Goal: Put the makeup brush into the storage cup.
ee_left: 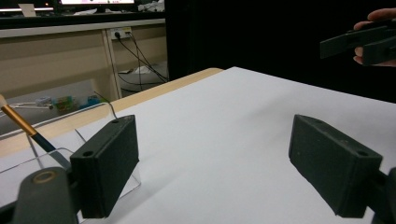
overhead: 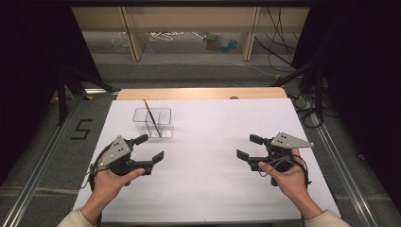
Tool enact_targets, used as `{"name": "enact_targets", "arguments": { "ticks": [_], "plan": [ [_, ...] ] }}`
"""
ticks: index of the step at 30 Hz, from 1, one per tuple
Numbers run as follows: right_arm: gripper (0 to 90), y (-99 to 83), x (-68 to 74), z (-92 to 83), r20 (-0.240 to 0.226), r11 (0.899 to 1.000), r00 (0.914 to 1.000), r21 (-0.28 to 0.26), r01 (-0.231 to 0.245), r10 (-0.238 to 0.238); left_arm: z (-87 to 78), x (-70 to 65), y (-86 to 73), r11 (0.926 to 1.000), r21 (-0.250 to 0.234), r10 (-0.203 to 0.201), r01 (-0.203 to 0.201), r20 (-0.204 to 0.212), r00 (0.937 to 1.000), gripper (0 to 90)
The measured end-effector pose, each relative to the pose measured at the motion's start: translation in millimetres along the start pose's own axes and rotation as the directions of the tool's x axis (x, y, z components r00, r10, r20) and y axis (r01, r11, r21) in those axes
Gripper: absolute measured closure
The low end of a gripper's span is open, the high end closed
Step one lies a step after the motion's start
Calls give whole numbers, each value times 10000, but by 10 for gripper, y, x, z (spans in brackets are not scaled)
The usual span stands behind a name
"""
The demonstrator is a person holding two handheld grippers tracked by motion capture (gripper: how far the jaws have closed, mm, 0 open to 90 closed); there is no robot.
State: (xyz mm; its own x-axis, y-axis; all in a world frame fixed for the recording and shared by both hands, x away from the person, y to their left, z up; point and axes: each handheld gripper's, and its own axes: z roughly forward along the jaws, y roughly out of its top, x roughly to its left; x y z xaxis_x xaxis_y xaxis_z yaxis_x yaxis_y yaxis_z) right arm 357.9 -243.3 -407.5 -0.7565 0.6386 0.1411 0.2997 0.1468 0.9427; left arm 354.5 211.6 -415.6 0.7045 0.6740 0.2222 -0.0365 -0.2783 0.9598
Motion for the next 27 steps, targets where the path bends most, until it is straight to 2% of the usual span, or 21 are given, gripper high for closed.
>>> {"name": "enact_targets", "arguments": {
  "ticks": [4,5,11,12,14,16,17,19,22,24,27],
  "plan": [
    [206,-10,-7,13,-29,9999,10000,-102,-38,37,-9,-53,-14,10000,28,-1,0,118,9999,158],
    [206,-8,-8,6,-32,10000,10000,46,-26,27,-11,-63,-19,10000,34,7,-7,140,9999,158],
    [206,-11,-7,14,23,10000,10000,41,-28,28,-29,-100,-32,10000,-44,-6,7,246,9997,158],
    [206,-13,-6,15,43,10000,10000,44,-28,27,-33,-258,-57,9762,-14,-2162,2168,627,9743,158],
    [206,-14,-5,20,-59,10000,10000,5,-61,61,-50,-285,-58,9681,-24,-2497,2505,719,9657,158],
    [206,-18,-6,30,-90,10000,9999,-74,-47,46,-66,-271,-60,9734,-80,-2280,2290,674,9713,158],
    [206,-19,-8,31,-97,10000,9999,-68,-60,59,-76,-284,-66,9682,-45,-2493,2501,633,9664,158],
    [206,-19,-14,26,-66,10000,10000,21,-40,40,-88,-273,-73,9716,-61,-2358,2366,623,9698,158],
    [206,-21,-16,29,-55,10000,10000,-52,-32,31,-99,-271,-78,9722,-28,-2334,2340,595,9706,158],
    [206,-21,-14,23,-88,9999,9999,102,-55,56,-96,-279,-83,9691,-18,-2463,2468,576,9675,158],
    [206,-25,-13,33,-92,10000,9999,-17,-49,49,-88,-271,-88,9689,-50,-2466,2474,641,9670,160]
  ]
}}
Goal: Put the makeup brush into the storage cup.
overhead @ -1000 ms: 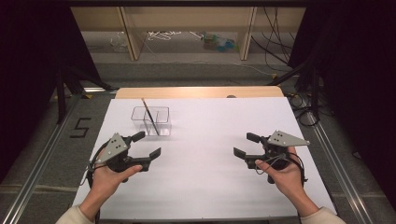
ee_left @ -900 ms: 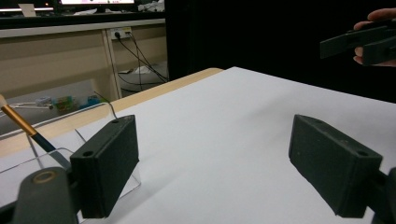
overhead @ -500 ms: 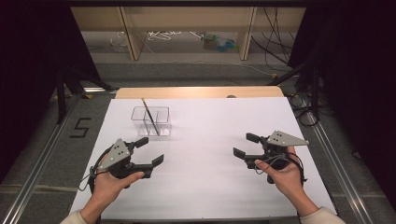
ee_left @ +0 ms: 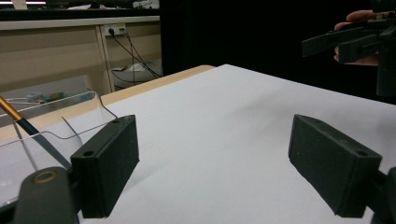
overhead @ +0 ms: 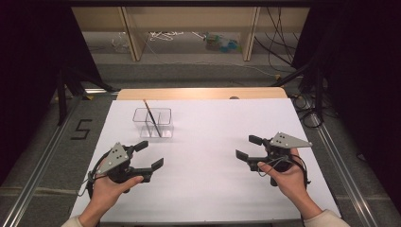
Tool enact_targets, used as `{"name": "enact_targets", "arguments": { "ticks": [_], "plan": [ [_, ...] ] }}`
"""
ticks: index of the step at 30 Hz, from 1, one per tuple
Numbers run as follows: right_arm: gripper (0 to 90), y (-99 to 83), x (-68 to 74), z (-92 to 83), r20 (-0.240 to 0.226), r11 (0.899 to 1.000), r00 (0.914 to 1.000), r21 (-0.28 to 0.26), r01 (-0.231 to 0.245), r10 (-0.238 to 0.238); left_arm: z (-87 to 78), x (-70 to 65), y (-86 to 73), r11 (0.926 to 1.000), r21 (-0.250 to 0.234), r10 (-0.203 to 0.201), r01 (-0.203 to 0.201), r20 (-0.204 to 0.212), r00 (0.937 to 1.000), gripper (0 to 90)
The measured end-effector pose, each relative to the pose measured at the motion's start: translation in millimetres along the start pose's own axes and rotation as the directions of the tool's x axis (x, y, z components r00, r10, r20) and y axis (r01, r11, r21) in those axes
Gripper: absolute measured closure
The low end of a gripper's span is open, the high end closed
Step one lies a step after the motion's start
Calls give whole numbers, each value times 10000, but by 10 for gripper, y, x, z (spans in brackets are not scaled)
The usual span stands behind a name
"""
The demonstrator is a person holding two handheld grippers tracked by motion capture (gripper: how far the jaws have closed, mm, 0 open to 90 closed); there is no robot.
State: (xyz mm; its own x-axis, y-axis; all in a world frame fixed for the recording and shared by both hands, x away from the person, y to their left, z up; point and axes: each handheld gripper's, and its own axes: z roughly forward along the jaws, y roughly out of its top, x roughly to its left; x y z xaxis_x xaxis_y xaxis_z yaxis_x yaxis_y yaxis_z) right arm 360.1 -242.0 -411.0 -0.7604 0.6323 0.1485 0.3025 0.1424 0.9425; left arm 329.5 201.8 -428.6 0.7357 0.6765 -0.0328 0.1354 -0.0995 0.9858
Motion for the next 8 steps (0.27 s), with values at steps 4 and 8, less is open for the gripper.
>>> {"name": "enact_targets", "arguments": {
  "ticks": [4,8],
  "plan": [
    [207,-4,-3,1,39,10000,10000,78,-8,7,16,0,-14,9999,-30,-161,161,36,9999,161],
    [207,-3,-5,-1,75,9999,10000,105,-6,5,18,13,-21,10000,84,-51,51,60,10000,163]
  ]
}}
